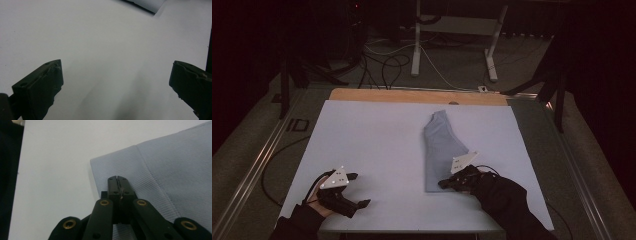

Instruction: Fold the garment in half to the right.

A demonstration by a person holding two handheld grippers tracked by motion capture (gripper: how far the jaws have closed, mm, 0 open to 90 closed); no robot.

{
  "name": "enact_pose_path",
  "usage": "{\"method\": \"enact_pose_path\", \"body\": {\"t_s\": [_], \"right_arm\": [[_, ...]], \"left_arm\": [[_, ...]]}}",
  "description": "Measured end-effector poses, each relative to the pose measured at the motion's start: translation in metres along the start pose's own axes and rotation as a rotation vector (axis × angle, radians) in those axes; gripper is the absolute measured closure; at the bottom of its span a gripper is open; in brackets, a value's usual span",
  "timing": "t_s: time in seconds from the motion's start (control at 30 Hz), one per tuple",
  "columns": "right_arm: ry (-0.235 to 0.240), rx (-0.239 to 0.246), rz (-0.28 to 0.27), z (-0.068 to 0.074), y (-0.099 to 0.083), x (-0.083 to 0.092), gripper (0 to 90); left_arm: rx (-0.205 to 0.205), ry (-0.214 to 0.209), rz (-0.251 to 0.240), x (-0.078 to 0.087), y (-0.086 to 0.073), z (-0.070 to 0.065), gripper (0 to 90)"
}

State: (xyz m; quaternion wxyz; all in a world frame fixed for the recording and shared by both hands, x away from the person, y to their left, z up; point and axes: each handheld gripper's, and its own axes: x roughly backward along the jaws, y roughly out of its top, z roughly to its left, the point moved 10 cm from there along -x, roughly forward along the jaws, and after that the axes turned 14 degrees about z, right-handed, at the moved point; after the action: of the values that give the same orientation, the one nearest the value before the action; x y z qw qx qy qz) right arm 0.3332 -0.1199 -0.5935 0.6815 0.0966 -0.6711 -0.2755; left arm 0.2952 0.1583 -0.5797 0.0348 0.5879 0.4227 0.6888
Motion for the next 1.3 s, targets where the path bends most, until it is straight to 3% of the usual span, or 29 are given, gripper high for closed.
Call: {"method": "enact_pose_path", "body": {"t_s": [0.13,0.43,0.47,0.53,0.57,0.6,0.67,0.7,0.73,1.3], "right_arm": [[-0.019,-0.011,-0.046,-0.004,0.006,0.007,88.6],[-0.079,-0.099,-0.129,-0.022,0.016,0.026,54.7],[-0.079,-0.099,-0.129,-0.022,0.016,0.026,54.7],[-0.086,-0.116,-0.145,-0.024,0.018,0.03,40.6],[-0.086,-0.116,-0.145,-0.024,0.018,0.03,40.6],[-0.089,-0.13,-0.151,-0.026,0.019,0.032,29.3],[-0.089,-0.138,-0.156,-0.026,0.02,0.033,24.7],[-0.097,-0.157,-0.169,-0.029,0.022,0.036,12.7],[-0.089,-0.15,-0.174,-0.029,0.022,0.037,9.4],[-0.187,-0.189,-0.223,-0.047,0.011,0.057,8.4]], "left_arm": [[0.003,0.002,-0.003,0.001,0.0,0.001,0.5],[-0.002,0.004,-0.004,0.002,0.0,0.0,0.5],[-0.001,0.004,-0.006,0.002,0.001,0.001,0.5],[0.002,0.003,-0.009,0.003,0.001,0.001,0.5],[-0.001,0.005,-0.009,0.003,0.001,0.001,0.5],[-0.003,0.005,-0.006,0.003,0.001,0.001,0.5],[0.0,0.003,-0.008,0.003,0.001,0.001,0.5],[0.003,0.003,-0.008,0.003,0.001,0.001,0.5],[-0.003,0.005,-0.007,0.003,0.001,0.001,0.5],[-0.003,0.006,-0.011,0.006,-0.001,0.0,0.5]]}}
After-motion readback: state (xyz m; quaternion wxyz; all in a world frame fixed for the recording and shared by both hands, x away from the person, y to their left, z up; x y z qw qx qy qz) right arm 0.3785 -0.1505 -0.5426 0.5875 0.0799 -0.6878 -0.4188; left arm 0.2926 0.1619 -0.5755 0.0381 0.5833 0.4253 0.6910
